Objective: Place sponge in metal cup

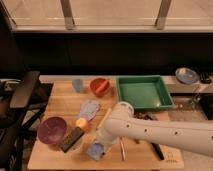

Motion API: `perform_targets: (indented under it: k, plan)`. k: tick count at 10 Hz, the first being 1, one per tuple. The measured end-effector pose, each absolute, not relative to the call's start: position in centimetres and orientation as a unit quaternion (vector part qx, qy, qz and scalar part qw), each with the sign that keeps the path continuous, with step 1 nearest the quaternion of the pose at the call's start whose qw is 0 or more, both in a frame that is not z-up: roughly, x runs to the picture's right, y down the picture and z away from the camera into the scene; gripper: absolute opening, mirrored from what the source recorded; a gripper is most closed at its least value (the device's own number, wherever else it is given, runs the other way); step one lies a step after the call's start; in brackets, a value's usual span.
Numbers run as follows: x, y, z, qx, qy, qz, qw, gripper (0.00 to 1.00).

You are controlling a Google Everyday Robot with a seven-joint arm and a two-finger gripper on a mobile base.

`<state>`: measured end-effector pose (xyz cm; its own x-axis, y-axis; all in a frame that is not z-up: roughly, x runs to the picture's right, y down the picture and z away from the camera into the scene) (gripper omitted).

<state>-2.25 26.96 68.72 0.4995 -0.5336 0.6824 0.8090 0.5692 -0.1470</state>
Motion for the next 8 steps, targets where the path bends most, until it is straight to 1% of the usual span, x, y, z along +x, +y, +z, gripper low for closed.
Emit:
perform_targets:
  k: [3, 8]
  plan:
    - [-1.6, 26.2, 68.4, -0.228, -0.284, -0.399, 0.841, 0.80]
    - [1.5, 24.0, 67.8, -0.217, -0.251, -0.379, 0.864, 0.80]
